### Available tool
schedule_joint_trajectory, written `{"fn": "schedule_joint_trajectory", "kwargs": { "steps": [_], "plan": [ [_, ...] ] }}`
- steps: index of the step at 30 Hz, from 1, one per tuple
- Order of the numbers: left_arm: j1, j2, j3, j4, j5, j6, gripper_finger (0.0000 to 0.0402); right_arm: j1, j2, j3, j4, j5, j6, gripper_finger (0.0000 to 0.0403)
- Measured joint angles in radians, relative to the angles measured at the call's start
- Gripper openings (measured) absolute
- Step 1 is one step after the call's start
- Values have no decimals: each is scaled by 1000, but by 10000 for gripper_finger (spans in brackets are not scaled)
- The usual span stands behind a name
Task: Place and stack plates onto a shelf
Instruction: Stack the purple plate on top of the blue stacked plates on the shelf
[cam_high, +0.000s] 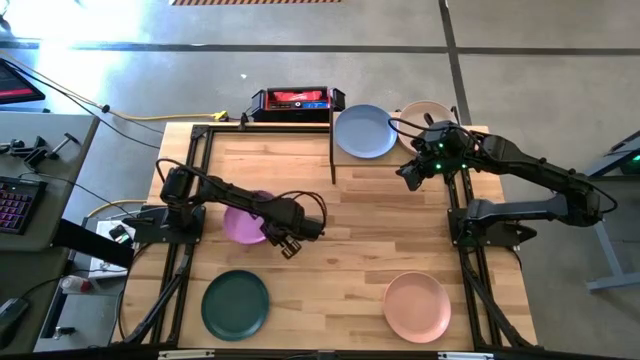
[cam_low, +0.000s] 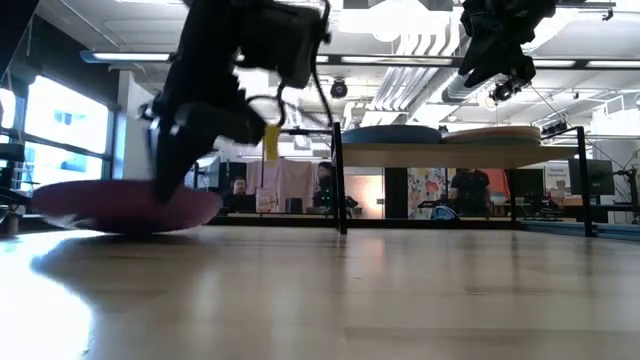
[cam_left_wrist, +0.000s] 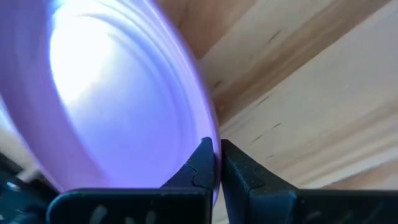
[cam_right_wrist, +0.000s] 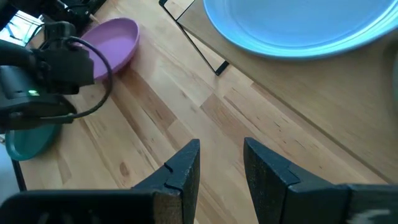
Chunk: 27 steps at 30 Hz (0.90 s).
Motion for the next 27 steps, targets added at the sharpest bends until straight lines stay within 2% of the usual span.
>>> {"fn": "schedule_joint_trajectory", "kwargs": {
  "steps": [5, 14, 23, 27],
  "plan": [
    [0, 1, 128, -124, -90, 72, 2, 0, 0, 0, 0, 0, 0, 106],
    [7, 1, 387, -268, -314, 225, 1, 0, -2, 0, 15, -4, 0, 106],
    [66, 1, 604, -237, -520, 546, 1, 0, -118, 0, 322, -19, -47, 106],
    [111, 0, 675, -199, -555, 711, 1, 0, -183, 0, 410, -17, -71, 106]
  ]
}}
